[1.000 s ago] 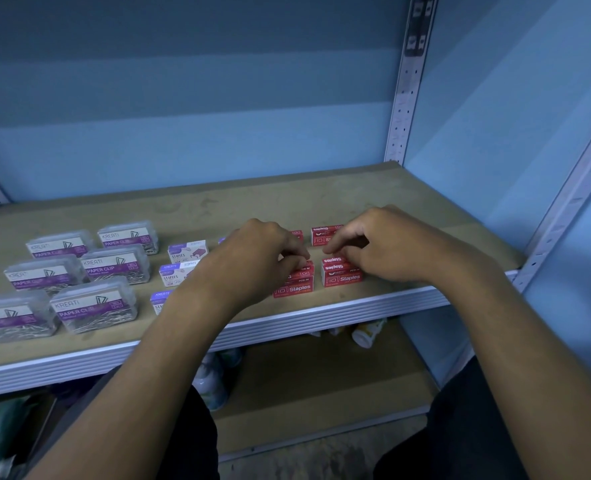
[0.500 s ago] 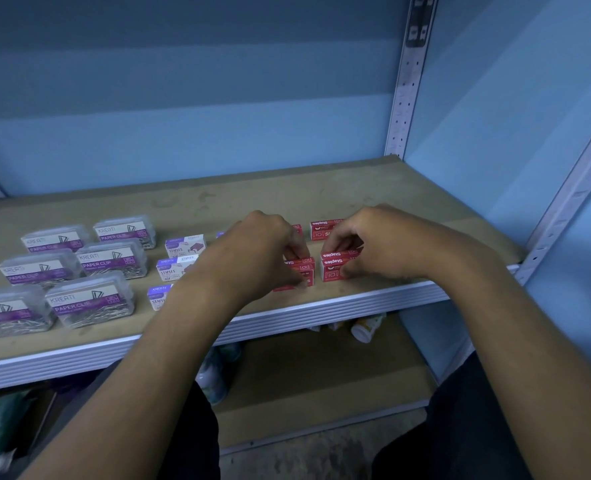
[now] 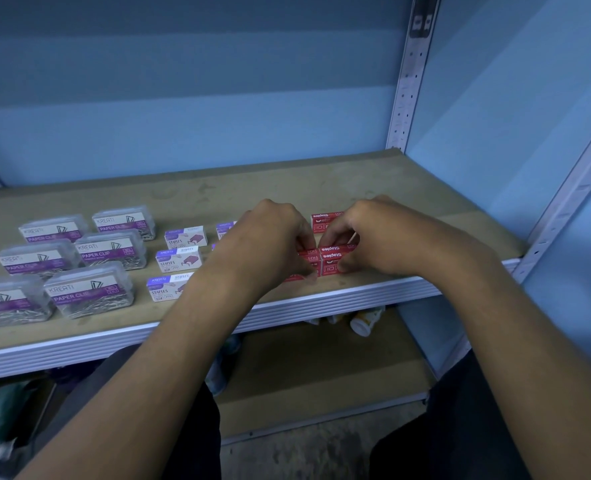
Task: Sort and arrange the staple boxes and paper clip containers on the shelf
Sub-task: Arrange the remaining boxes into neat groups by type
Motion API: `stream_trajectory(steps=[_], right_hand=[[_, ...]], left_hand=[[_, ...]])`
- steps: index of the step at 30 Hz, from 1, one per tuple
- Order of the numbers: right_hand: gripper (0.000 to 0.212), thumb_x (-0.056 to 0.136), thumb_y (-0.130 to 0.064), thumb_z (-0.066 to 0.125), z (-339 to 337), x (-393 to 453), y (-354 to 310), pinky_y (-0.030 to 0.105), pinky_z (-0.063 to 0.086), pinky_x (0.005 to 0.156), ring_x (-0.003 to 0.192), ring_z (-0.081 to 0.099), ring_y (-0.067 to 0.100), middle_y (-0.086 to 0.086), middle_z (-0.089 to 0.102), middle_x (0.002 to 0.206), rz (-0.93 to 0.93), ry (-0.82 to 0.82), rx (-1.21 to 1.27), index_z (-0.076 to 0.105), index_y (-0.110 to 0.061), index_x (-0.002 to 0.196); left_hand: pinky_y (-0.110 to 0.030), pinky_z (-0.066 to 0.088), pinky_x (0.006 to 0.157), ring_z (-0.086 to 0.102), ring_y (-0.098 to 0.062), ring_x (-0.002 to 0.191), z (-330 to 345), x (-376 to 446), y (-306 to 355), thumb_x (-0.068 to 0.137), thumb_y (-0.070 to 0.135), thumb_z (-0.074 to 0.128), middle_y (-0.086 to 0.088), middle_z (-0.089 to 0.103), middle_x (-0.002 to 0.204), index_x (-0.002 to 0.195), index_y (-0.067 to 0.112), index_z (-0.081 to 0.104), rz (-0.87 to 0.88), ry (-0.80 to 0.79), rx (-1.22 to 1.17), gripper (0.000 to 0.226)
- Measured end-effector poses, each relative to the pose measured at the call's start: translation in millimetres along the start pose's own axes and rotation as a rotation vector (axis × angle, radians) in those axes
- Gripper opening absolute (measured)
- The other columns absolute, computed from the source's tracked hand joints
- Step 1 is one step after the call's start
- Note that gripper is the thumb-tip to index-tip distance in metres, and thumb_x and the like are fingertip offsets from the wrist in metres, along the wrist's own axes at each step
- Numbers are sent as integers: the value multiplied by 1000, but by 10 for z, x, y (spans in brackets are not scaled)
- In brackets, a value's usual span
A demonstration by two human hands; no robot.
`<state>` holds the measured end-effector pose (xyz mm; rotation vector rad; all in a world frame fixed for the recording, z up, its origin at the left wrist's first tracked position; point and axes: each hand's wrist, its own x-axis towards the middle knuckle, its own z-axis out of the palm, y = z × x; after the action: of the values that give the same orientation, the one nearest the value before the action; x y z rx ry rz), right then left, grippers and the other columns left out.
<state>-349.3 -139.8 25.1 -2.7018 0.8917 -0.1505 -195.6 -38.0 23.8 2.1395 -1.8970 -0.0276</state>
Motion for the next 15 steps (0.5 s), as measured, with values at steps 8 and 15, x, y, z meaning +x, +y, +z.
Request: stream_trajectory(steps=[8, 15], right_hand=[[34, 81, -21, 83, -8, -12, -60, 17, 46, 70, 80, 58, -1, -12, 66, 95, 9, 11, -20, 77, -33, 112], [36, 79, -21, 84, -6, -11, -69, 18, 44, 69, 87, 62, 6, -9, 71, 101, 14, 12, -26, 77, -32, 113]], left_hand=[[-22, 41, 74, 64, -14, 94, -15, -9, 43, 74, 33, 82, 5, 73, 105, 106, 28, 76, 5, 6, 18, 32], [-23, 44, 75, 65, -14, 93, -16, -7, 60, 72, 35, 84, 4, 73, 104, 106, 27, 76, -15, -6, 6, 36]])
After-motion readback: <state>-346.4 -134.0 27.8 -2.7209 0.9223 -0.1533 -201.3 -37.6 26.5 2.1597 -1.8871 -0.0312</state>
